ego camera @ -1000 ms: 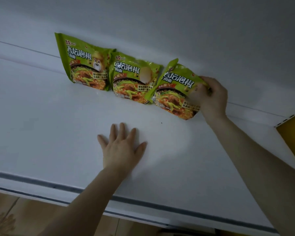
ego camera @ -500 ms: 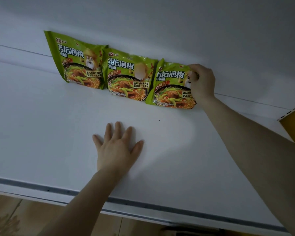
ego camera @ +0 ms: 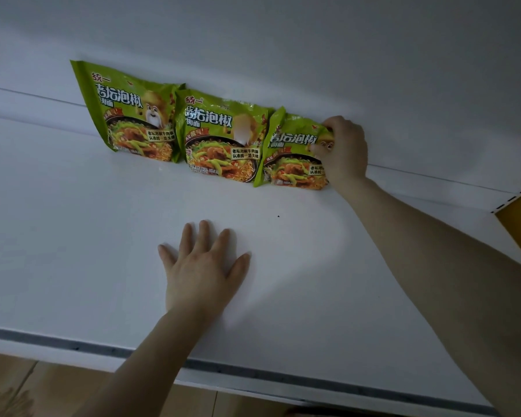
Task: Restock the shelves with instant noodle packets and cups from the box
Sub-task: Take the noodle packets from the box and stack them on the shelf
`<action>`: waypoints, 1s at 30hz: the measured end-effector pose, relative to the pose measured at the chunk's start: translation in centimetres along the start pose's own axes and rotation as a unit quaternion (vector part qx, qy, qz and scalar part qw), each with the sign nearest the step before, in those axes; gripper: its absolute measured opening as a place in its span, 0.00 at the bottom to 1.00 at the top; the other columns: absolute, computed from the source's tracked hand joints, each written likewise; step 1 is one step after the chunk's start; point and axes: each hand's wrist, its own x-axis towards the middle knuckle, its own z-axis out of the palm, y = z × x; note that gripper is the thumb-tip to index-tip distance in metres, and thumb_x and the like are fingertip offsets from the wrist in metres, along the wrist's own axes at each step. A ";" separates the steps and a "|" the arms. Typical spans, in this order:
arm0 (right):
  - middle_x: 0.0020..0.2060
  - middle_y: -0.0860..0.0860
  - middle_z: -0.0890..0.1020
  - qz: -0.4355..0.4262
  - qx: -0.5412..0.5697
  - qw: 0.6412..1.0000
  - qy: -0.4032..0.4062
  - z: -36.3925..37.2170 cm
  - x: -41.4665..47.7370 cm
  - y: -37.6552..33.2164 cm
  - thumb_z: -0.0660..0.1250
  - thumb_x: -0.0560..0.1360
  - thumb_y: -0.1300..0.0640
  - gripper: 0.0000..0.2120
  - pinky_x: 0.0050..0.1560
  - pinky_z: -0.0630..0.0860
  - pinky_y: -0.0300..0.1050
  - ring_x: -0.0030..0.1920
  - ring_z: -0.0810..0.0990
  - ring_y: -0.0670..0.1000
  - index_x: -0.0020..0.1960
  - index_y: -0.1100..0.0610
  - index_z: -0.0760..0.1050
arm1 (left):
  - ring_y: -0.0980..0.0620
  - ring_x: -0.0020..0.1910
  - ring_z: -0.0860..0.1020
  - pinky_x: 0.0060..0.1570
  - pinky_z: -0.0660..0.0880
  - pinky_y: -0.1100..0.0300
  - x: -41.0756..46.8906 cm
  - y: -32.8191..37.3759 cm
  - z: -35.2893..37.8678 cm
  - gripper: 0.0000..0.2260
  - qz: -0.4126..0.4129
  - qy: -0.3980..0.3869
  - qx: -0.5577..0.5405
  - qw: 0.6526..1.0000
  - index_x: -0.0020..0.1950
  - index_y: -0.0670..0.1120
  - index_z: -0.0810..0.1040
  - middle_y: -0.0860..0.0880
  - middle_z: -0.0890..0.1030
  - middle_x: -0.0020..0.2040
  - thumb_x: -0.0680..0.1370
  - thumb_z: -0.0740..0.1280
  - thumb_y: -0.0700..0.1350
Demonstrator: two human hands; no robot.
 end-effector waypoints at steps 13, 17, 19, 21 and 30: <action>0.66 0.55 0.69 0.025 -0.059 0.998 0.015 0.9 0.0 -0.3 0.66 0.74 0.51 0.25 0.67 0.63 0.50 0.68 0.65 0.55 0.67 0.58 0.67 | 0.44 0.75 0.50 0.67 0.53 0.38 0.0 0.1 -0.1 0.33 -0.001 0.006 -0.001 1.000 0.69 0.57 0.59 0.48 0.56 0.74 0.70 0.35 0.67; 0.69 0.54 0.67 0.016 -0.038 0.999 0.024 0.6 -0.9 -0.2 0.63 0.75 0.52 0.24 0.70 0.60 0.52 0.71 0.63 0.54 0.69 0.58 0.65 | 0.40 0.72 0.57 0.65 0.56 0.35 0.0 0.2 -0.2 0.31 0.012 0.016 0.005 1.000 0.65 0.52 0.67 0.43 0.63 0.71 0.72 0.39 0.65; 0.70 0.54 0.68 0.010 -0.029 0.999 0.019 0.4 -1.8 -0.2 0.61 0.77 0.52 0.21 0.71 0.59 0.55 0.71 0.63 0.54 0.68 0.58 0.67 | 0.35 0.69 0.64 0.63 0.59 0.32 -0.1 0.4 -0.2 0.28 0.042 0.041 0.004 0.998 0.61 0.46 0.74 0.37 0.69 0.67 0.75 0.46 0.61; 0.68 0.55 0.71 -0.006 -0.014 1.000 0.025 0.0 -2.7 -0.3 0.60 0.77 0.53 0.18 0.70 0.60 0.58 0.70 0.66 0.55 0.64 0.59 0.71 | 0.34 0.63 0.73 0.58 0.65 0.31 -0.5 0.8 -0.5 0.24 0.100 0.086 0.014 0.991 0.55 0.42 0.79 0.37 0.77 0.61 0.76 0.51 0.55; 0.55 0.59 0.79 -0.017 0.028 0.997 0.070 -4.0 -7.8 -2.1 0.61 0.75 0.58 0.15 0.60 0.69 0.50 0.59 0.74 0.60 0.58 0.63 0.75 | 0.43 0.48 0.82 0.53 0.75 0.42 -3.5 3.8 -3.3 0.17 0.243 0.176 -0.040 0.953 0.45 0.41 0.83 0.43 0.84 0.43 0.75 0.57 0.48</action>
